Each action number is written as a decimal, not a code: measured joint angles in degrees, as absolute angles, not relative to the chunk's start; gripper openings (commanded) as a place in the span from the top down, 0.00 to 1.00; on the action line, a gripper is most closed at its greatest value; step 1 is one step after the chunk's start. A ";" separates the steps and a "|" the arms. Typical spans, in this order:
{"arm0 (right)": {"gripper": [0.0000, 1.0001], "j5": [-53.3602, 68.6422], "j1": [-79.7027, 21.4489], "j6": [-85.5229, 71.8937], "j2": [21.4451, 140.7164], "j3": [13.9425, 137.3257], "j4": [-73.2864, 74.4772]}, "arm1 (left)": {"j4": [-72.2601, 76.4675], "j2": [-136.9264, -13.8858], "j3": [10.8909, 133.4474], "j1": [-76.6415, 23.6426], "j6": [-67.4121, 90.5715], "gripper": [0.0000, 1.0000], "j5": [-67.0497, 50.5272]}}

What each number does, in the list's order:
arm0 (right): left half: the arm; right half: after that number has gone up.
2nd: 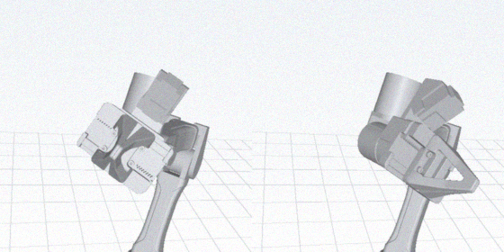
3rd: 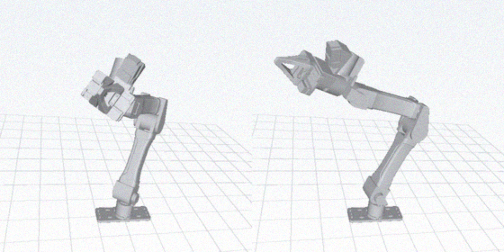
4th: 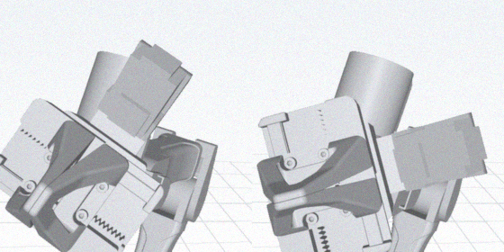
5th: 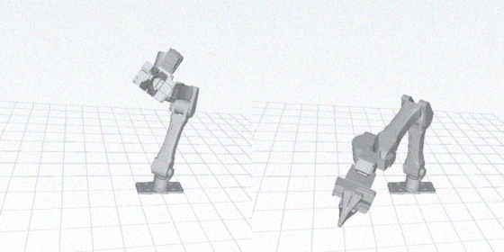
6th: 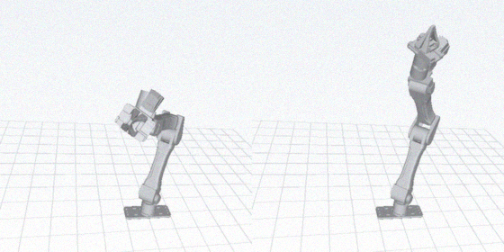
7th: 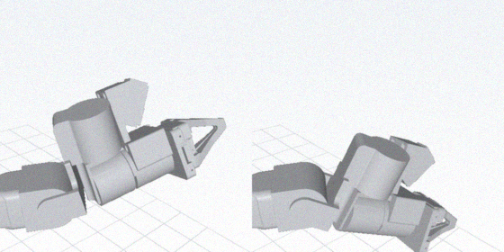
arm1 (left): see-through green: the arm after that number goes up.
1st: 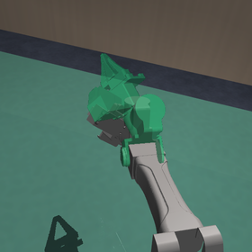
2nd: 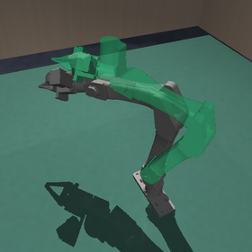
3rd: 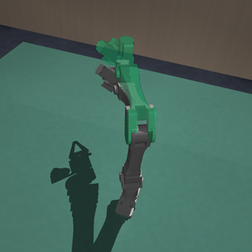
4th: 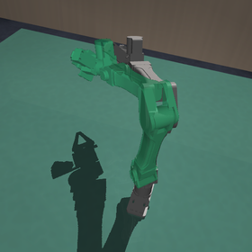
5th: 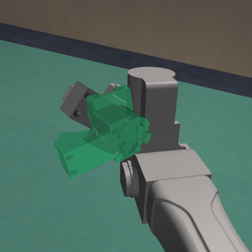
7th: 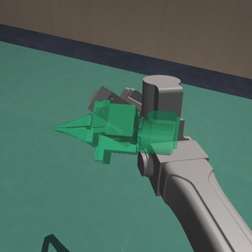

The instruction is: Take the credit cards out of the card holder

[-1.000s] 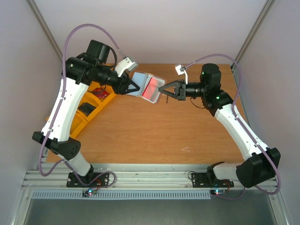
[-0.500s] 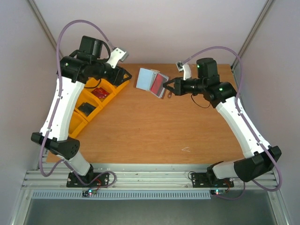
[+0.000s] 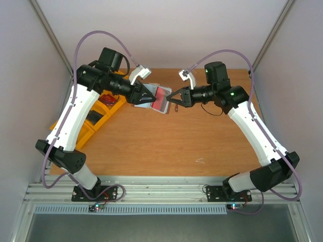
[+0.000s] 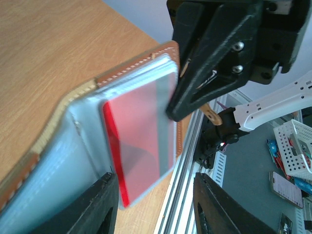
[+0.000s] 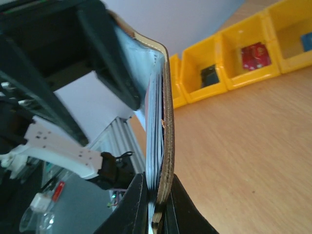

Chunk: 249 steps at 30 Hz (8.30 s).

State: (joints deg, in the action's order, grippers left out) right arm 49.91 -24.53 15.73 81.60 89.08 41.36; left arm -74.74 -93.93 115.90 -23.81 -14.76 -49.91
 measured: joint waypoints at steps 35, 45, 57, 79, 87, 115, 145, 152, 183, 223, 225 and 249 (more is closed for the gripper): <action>0.99 50.96 -25.10 12.62 81.76 91.68 37.67 | -71.77 -94.48 116.64 -22.46 -10.20 0.76 -55.24; 0.99 42.52 -27.00 10.94 85.23 94.65 38.65 | -69.60 -95.74 116.66 -21.93 -7.18 0.76 -48.95; 0.99 42.33 -26.85 7.27 86.39 94.65 32.86 | -60.18 -97.32 114.72 -18.09 6.70 0.75 -56.75; 0.83 53.56 -24.23 5.04 86.80 90.08 28.23 | -64.99 -96.97 113.97 -17.26 -0.93 1.00 -58.61; 0.82 61.41 -24.38 2.11 86.85 84.77 17.23 | -64.93 -95.92 113.03 -17.12 -1.48 1.00 -62.94; 0.99 65.49 -23.14 1.61 86.52 82.76 16.58 | -64.62 -94.94 109.27 -17.19 -6.44 0.81 -62.19; 0.99 67.55 -22.50 5.63 86.50 83.46 21.56 | -64.93 -94.80 109.73 -15.92 -6.48 0.99 -64.18; 0.99 67.85 -22.50 6.11 86.48 84.40 23.16 | -64.42 -94.65 109.54 -15.59 -5.50 0.88 -64.95; 0.99 67.72 -22.28 8.45 86.48 87.18 28.93 | -62.61 -93.89 108.20 -13.98 -4.36 0.92 -63.88; 0.99 59.13 -18.55 15.68 107.09 82.78 52.31 | -61.28 -91.07 99.13 -10.09 3.05 1.00 -23.24; 0.92 58.26 -19.40 16.95 109.69 82.89 54.57 | -60.88 -91.05 98.30 -10.09 4.12 1.00 -21.74; 0.39 38.52 -25.98 29.30 95.35 105.23 63.59 | -65.25 -88.66 97.51 -13.34 -5.28 1.00 -45.65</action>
State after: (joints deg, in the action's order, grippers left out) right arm 38.52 -25.98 29.30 95.35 105.23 63.59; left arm -65.25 -88.66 97.51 -13.34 -5.28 -45.65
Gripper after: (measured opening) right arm 0.597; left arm 0.009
